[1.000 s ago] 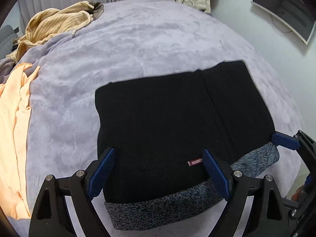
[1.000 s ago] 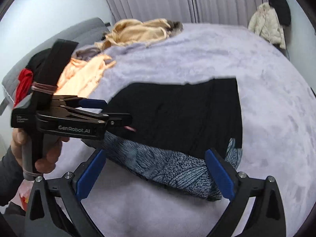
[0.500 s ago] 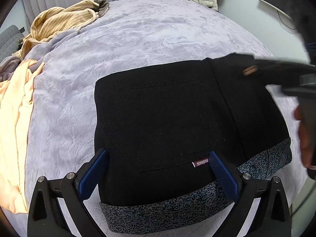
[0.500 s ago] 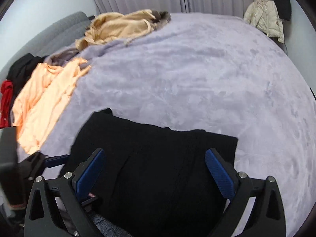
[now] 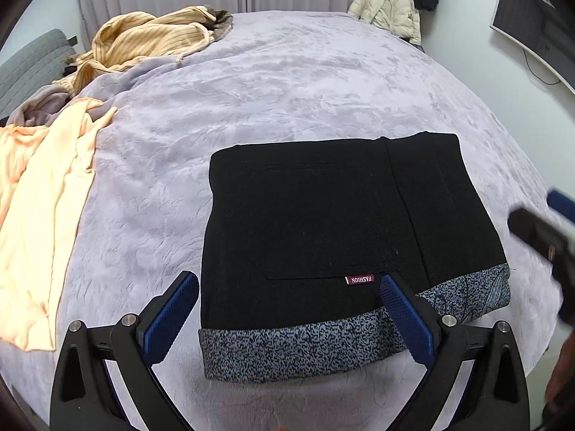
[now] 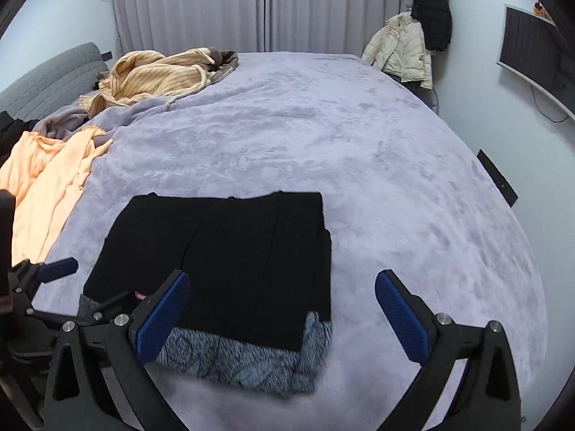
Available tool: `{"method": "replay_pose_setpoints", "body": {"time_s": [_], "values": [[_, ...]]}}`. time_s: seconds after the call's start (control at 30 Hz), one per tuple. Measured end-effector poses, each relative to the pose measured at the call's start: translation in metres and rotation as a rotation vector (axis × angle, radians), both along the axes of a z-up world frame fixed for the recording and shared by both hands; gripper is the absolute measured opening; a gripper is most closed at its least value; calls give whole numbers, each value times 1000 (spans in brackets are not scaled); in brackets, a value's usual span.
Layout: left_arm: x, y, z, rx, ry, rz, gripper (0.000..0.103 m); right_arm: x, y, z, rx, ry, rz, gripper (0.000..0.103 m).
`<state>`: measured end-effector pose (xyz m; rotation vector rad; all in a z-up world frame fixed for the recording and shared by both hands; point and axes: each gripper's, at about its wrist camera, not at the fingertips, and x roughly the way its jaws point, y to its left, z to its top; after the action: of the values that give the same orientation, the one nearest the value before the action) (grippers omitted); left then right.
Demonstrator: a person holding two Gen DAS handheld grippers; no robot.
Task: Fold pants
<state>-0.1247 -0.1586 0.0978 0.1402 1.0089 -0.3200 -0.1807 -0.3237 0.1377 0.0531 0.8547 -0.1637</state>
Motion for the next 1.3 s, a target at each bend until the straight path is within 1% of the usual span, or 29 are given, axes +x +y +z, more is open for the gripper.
{"method": "replay_pose_setpoints", "body": {"time_s": [0.1, 0.17, 0.3, 0.37, 0.5, 0.6, 0.73, 0.83, 1.3], "values": [[0, 2, -4, -5, -7, 8, 101, -14, 6, -11, -22, 39, -2, 103], [-2, 4, -5, -21, 7, 23, 101, -18, 9, -18, -35, 58, 12, 103], [-5, 7, -6, -35, 13, 75, 101, -14, 16, -33, -42, 98, 41, 103], [-9, 8, -6, -41, 10, 75, 101, -11, 19, -37, -43, 107, 52, 103], [-17, 8, -1, 3, -46, 88, 101, -8, 24, -41, -47, 112, 55, 102], [-19, 11, 1, 11, -60, 105, 101, -6, 28, -44, -41, 123, 66, 102], [-19, 12, -1, 26, -59, 112, 101, -4, 32, -45, -48, 128, 78, 102], [-18, 15, -3, 22, -50, 115, 101, -2, 35, -44, -66, 129, 87, 102], [-15, 18, -8, 18, -18, 131, 101, 0, 39, -46, -83, 139, 88, 102]]}}
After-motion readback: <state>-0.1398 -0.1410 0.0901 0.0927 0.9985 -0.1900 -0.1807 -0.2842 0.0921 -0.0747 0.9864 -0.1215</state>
